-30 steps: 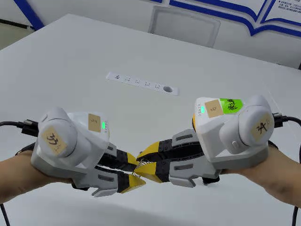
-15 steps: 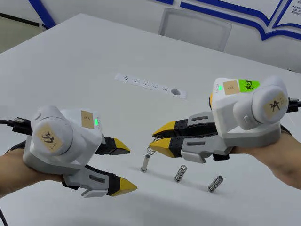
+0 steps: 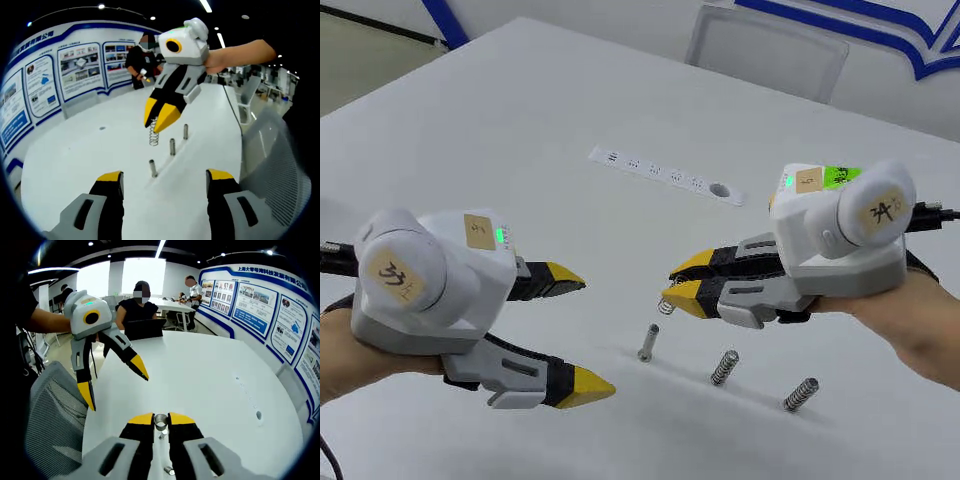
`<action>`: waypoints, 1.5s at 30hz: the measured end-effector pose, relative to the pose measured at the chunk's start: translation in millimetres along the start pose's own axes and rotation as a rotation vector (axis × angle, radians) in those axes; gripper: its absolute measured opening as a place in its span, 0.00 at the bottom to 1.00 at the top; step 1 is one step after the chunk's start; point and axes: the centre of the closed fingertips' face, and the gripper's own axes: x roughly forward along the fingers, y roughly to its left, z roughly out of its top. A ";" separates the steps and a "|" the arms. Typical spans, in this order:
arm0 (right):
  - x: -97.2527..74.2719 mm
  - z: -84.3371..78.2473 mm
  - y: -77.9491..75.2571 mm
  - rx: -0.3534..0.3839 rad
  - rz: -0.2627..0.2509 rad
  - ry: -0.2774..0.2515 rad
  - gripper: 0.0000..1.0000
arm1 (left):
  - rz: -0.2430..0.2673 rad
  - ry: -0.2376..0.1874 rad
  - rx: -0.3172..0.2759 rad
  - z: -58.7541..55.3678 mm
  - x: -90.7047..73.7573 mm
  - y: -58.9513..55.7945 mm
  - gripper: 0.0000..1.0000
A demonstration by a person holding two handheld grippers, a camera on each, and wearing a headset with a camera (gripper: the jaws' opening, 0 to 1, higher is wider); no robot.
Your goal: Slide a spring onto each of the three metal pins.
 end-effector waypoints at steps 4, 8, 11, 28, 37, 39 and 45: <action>8.5 -6.5 -3.8 0.032 0.001 0.020 0.11 | 0.009 -0.001 -0.010 -1.0 1.0 2.4 0.76; 19.9 -16.4 -6.8 0.041 0.000 0.053 0.11 | 0.020 -0.002 -0.022 -2.0 2.2 5.2 0.83; 25.8 -21.9 -9.0 0.053 -0.004 0.064 0.11 | 0.029 -0.010 -0.032 -1.0 2.8 7.5 0.86; 37.8 -36.8 -13.1 0.133 0.002 0.098 0.11 | 0.072 -0.027 -0.090 -4.9 2.8 15.3 1.00; 44.5 -39.4 -11.5 0.155 0.013 0.104 0.11 | 0.068 -0.052 -0.113 -0.1 2.5 16.2 1.00; 45.6 -44.3 -10.4 0.133 0.013 0.130 0.11 | 0.066 -0.054 -0.117 0.4 2.4 16.2 1.00; 48.3 -49.1 -8.2 0.129 0.017 0.140 0.11 | 0.066 -0.048 -0.116 -1.4 3.1 16.5 0.99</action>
